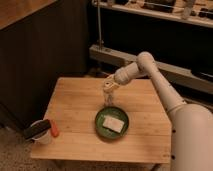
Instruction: Stand the bottle upright
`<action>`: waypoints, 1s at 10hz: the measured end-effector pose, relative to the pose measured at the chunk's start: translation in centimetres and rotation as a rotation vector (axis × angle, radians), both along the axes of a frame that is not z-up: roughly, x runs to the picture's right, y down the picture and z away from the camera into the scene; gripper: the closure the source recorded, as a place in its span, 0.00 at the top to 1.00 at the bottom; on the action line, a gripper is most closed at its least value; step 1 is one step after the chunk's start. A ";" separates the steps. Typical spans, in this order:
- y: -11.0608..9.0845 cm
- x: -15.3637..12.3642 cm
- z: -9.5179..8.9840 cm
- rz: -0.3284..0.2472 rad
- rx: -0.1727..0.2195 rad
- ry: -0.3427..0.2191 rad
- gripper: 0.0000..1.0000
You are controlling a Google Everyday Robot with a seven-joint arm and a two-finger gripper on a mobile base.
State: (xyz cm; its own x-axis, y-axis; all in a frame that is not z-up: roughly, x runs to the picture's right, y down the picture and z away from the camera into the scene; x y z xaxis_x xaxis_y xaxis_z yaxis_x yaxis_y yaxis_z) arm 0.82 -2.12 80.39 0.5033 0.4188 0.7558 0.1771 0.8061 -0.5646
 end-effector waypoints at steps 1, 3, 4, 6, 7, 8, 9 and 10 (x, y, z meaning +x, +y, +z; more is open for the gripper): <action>0.0 0.0 0.0 -0.001 -0.001 0.001 0.72; 0.1 -0.1 0.0 -0.003 0.001 0.004 0.72; 0.1 -0.1 0.0 -0.004 0.002 0.005 0.72; 0.1 -0.1 -0.1 -0.005 0.003 0.006 0.72; 0.1 -0.1 -0.1 -0.005 0.005 0.008 0.72; 0.1 -0.1 -0.1 -0.007 0.006 0.013 0.72; 0.0 -0.1 -0.2 -0.010 0.007 0.020 0.72; 0.1 -0.1 -0.2 -0.013 0.007 0.025 0.72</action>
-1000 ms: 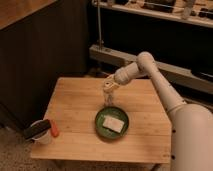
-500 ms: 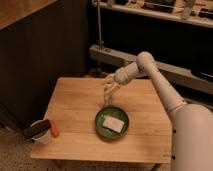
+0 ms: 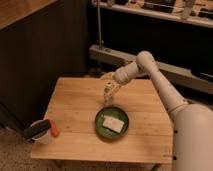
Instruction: Stand the bottle upright
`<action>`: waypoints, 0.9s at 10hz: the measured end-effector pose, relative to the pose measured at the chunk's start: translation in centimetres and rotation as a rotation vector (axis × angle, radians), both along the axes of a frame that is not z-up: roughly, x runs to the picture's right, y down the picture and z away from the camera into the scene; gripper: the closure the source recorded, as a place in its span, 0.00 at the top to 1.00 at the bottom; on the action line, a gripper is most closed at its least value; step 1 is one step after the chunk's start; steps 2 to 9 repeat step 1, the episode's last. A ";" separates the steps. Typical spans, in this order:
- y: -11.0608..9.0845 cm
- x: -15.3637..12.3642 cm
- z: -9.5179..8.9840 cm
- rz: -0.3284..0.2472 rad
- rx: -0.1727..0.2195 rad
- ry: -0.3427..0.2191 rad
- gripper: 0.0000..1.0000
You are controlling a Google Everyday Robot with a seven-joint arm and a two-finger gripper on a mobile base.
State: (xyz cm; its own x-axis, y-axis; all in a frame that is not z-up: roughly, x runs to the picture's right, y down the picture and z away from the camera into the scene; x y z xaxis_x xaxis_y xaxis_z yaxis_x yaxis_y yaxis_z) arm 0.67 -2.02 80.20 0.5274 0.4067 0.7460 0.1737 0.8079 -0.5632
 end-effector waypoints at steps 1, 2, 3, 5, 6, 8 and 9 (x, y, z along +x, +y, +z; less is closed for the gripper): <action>-0.1 0.0 0.0 -0.001 0.001 0.004 0.72; -0.1 0.0 0.0 -0.001 0.001 0.004 0.72; -0.1 0.0 0.0 -0.001 0.001 0.004 0.72; -0.1 0.0 0.0 -0.001 0.001 0.004 0.72; -0.1 0.0 0.0 -0.001 0.001 0.004 0.72; -0.1 0.0 0.0 -0.001 0.001 0.004 0.72; -0.1 0.0 0.0 -0.001 0.001 0.004 0.72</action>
